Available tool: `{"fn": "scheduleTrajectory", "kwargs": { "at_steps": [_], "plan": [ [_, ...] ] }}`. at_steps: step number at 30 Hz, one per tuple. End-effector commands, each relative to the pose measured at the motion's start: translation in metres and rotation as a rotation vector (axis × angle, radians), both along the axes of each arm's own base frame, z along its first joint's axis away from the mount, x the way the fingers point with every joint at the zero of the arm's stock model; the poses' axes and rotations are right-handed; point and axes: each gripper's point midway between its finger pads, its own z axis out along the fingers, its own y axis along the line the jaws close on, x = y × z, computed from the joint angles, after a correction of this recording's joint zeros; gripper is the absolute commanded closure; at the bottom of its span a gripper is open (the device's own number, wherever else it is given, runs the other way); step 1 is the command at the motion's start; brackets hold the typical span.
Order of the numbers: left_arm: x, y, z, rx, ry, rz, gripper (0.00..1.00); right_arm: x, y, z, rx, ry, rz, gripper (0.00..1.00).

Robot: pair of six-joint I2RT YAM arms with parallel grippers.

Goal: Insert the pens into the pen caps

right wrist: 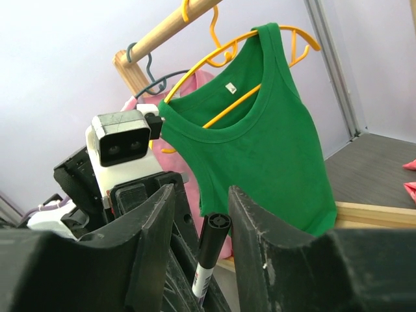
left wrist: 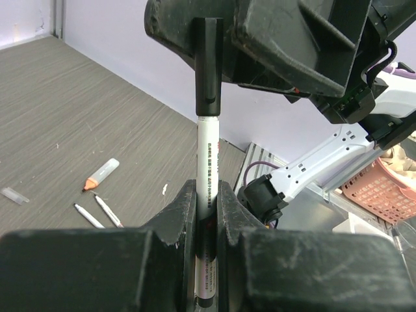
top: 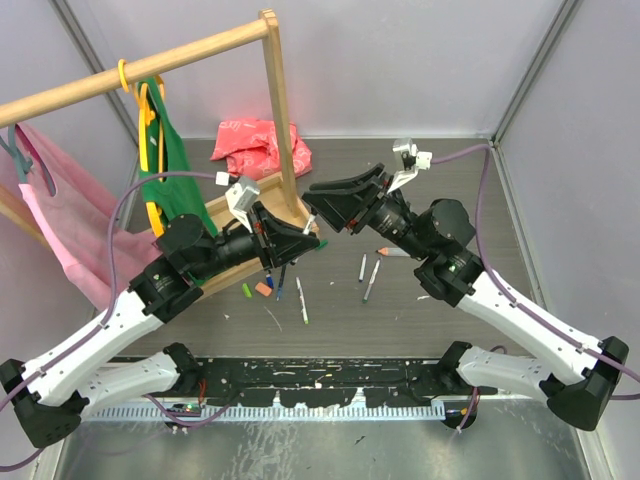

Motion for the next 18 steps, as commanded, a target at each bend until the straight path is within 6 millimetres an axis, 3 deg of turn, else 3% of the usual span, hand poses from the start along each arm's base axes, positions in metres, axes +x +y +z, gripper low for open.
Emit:
{"fn": "scheduleTrajectory", "kwargs": {
  "at_steps": [1, 5, 11, 15, 18],
  "plan": [
    [-0.006, 0.005, 0.040, -0.091, -0.089, -0.011, 1.00, -0.016, -0.003, 0.032, 0.065, -0.068, 0.056, 0.58],
    [-0.006, 0.005, 0.040, -0.092, -0.087, -0.011, 1.00, -0.017, -0.003, 0.031, 0.069, -0.067, 0.065, 0.63],
    [-0.003, 0.005, 0.039, -0.092, -0.076, 0.005, 1.00, -0.019, -0.001, 0.030, 0.070, -0.063, 0.081, 0.81],
    [-0.002, 0.008, 0.050, -0.114, -0.084, 0.024, 1.00, -0.016, -0.002, 0.024, 0.071, -0.053, 0.068, 0.95],
    [-0.001, 0.009, 0.062, -0.126, -0.103, 0.033, 1.00, -0.017, 0.001, 0.021, 0.063, -0.050, 0.082, 1.00]
  ]
}}
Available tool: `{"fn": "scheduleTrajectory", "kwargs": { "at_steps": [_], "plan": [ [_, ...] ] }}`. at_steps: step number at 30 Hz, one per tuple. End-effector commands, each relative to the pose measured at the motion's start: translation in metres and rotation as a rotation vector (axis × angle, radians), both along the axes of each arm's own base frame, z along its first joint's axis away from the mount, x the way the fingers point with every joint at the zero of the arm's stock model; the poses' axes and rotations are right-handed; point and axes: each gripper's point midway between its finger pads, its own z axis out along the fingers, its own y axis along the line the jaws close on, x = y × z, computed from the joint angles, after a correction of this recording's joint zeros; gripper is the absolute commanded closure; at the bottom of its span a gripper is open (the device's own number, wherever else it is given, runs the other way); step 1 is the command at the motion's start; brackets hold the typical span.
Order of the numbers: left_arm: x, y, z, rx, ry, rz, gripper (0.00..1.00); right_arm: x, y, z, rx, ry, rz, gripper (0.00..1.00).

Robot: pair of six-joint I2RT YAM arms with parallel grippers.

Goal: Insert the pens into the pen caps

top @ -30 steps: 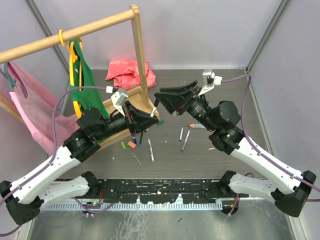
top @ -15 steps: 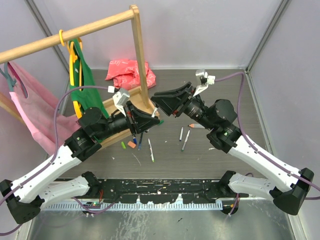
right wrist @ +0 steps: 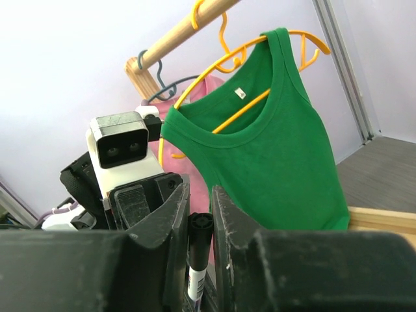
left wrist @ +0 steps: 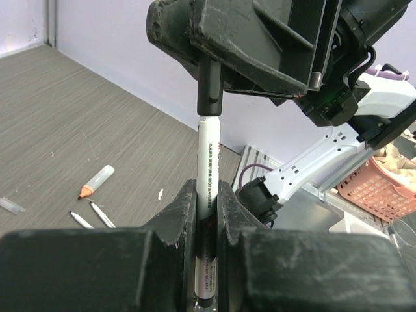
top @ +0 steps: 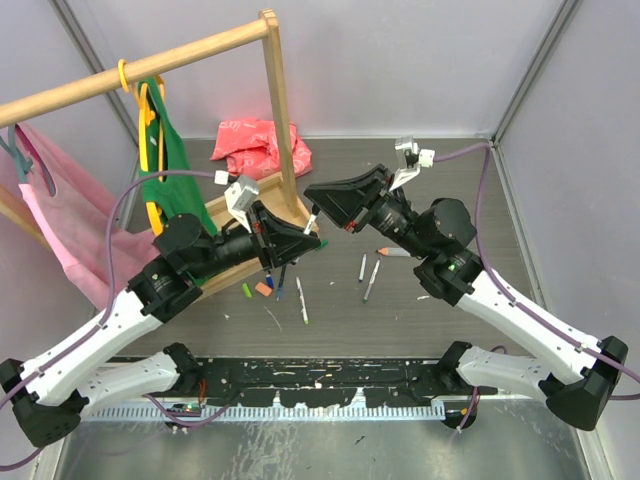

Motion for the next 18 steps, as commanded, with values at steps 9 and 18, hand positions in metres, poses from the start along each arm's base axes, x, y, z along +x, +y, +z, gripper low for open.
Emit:
{"fn": "scheduleTrajectory", "kwargs": {
  "at_steps": [9, 18],
  "plan": [
    [-0.005, 0.020, 0.112, -0.172, -0.174, 0.058, 1.00, -0.021, 0.020, -0.015, -0.001, 0.012, 0.159, 1.00],
    [-0.008, 0.037, 0.149, -0.210, -0.264, 0.114, 1.00, -0.049, 0.049, -0.050, -0.089, 0.058, 0.219, 1.00]
  ]
}}
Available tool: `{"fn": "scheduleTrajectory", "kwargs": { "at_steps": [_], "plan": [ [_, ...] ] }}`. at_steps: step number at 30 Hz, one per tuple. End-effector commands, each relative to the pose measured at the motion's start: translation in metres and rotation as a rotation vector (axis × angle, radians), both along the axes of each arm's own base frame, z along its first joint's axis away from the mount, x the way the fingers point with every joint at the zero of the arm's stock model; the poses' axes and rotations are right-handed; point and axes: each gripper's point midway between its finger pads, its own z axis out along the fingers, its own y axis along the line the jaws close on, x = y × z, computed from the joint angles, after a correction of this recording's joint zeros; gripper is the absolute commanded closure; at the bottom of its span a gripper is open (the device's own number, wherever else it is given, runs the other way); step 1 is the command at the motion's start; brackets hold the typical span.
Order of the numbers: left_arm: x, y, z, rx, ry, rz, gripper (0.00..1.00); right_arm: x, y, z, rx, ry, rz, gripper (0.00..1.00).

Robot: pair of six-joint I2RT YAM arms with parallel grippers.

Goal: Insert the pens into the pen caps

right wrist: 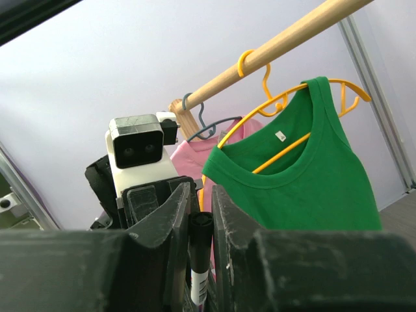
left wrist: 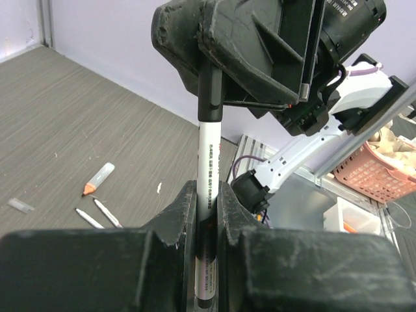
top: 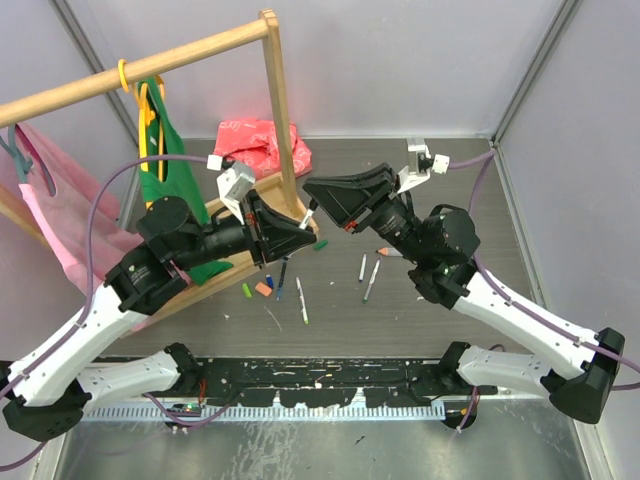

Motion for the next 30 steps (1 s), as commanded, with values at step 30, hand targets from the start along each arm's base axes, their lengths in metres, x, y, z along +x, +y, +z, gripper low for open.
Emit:
{"fn": "scheduleTrajectory", "kwargs": {
  "at_steps": [30],
  "plan": [
    [-0.009, 0.070, 0.172, -0.402, -0.418, 0.239, 1.00, -0.092, 0.098, -0.185, -0.461, 0.194, 0.355, 1.00]
  ]
}}
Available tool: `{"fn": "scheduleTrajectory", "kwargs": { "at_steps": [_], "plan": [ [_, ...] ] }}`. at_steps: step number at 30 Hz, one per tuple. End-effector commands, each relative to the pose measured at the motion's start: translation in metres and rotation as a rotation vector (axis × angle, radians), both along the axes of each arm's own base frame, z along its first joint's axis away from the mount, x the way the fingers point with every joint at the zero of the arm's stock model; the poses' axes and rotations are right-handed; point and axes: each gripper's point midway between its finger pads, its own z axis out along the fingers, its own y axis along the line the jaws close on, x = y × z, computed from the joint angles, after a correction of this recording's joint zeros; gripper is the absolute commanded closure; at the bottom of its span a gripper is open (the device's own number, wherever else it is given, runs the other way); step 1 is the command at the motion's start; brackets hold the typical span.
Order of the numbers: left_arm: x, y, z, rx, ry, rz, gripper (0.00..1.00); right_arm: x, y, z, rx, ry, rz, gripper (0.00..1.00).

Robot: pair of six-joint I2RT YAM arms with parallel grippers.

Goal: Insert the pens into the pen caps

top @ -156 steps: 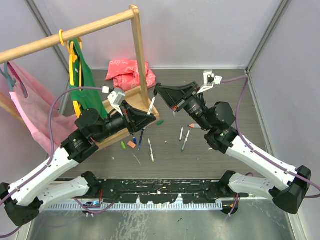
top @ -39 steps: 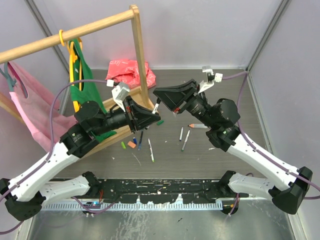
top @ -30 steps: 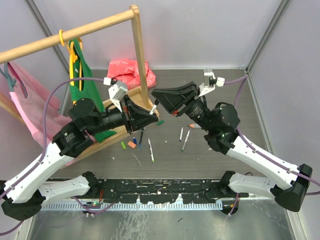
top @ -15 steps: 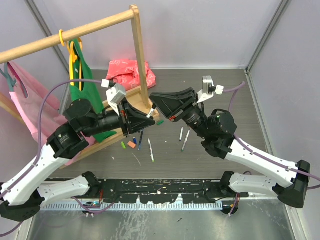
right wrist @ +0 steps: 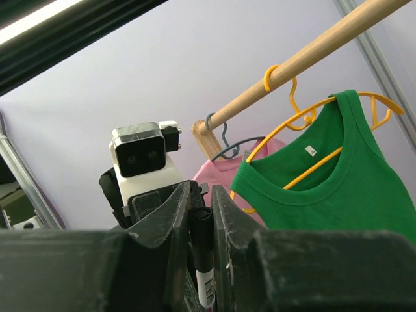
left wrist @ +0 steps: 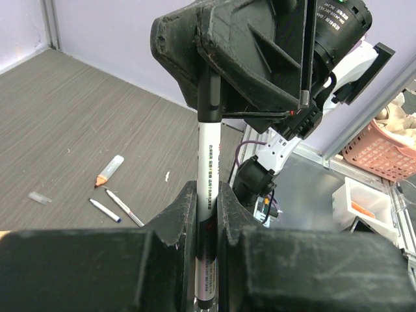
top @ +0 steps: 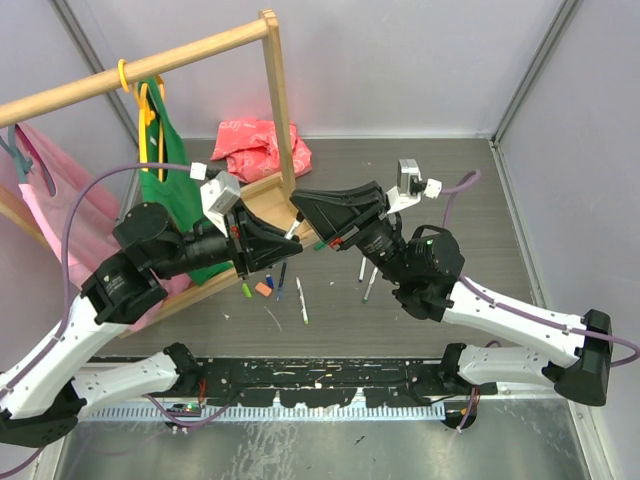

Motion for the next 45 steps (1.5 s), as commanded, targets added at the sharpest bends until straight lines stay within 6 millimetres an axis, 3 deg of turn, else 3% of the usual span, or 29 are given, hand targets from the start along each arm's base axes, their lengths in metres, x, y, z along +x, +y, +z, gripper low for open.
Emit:
{"fn": "scheduleTrajectory", "kwargs": {
  "at_steps": [1, 6, 13, 19, 24, 31, 39, 45],
  "plan": [
    [0.007, 0.053, 0.163, -0.461, -0.353, 0.226, 1.00, -0.064, 0.070, -0.182, -0.565, 0.155, 0.352, 1.00],
    [0.010, 0.053, 0.148, -0.402, -0.333, 0.238, 1.00, -0.049, 0.062, -0.150, -0.549, 0.104, 0.243, 1.00],
    [0.005, 0.046, 0.126, -0.325, -0.316, 0.190, 1.00, -0.026, 0.045, -0.079, -0.473, -0.025, 0.118, 1.00],
    [0.001, 0.032, 0.116, -0.311, -0.312, 0.116, 1.00, -0.022, 0.026, -0.019, -0.389, -0.151, 0.051, 1.00],
    [0.000, 0.028, 0.112, -0.305, -0.308, 0.098, 1.00, -0.024, 0.010, 0.015, -0.327, -0.218, -0.001, 0.95],
    [0.004, 0.026, 0.101, -0.276, -0.280, 0.108, 1.00, -0.024, -0.001, 0.034, -0.289, -0.258, -0.040, 0.76],
    [0.008, 0.029, 0.091, -0.249, -0.254, 0.137, 1.00, -0.025, -0.023, 0.041, -0.258, -0.269, -0.099, 0.51],
    [0.002, 0.029, 0.088, -0.255, -0.251, 0.107, 1.00, -0.027, -0.040, 0.045, -0.229, -0.271, -0.136, 0.48]
  ]
}}
